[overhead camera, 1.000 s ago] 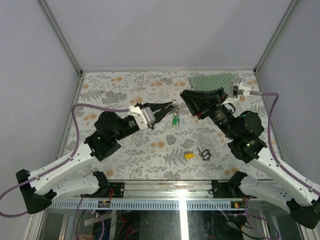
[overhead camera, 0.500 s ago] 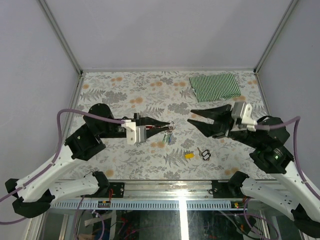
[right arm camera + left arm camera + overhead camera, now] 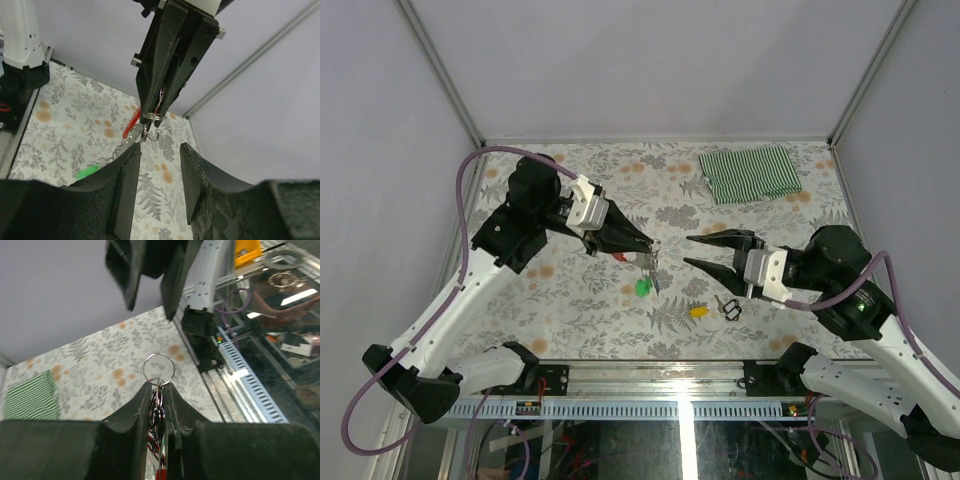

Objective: Put the keys on the keyring

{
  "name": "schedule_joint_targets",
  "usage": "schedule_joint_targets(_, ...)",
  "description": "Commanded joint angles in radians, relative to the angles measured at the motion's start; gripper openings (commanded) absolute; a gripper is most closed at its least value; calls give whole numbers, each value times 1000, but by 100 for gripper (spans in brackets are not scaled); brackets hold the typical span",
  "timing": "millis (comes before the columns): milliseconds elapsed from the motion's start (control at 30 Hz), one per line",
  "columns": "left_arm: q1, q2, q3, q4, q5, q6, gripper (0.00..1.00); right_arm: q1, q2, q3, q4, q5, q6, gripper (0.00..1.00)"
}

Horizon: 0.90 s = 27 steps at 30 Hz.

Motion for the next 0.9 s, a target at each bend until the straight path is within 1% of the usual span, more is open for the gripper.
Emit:
schedule_joint_targets(0,7,-5,50,42,170,-43,0,-1,14,-9,53,-76,-191,44)
schedule_joint_targets(167,8,7,48,62,235,-80,0,0,44,-11,61,-114,-317,45)
schedule_joint_targets(433,8,7,36,81,235,-113,0,14,97,10,134,-171,-334,45)
schedule_joint_targets(667,8,13,35,84,236,-122,0,98,162,76,76,-153,-395,45)
schedule_joint_targets(867,8,11,32,83,239,-128,0,112,163,91,72,-115,-422,43)
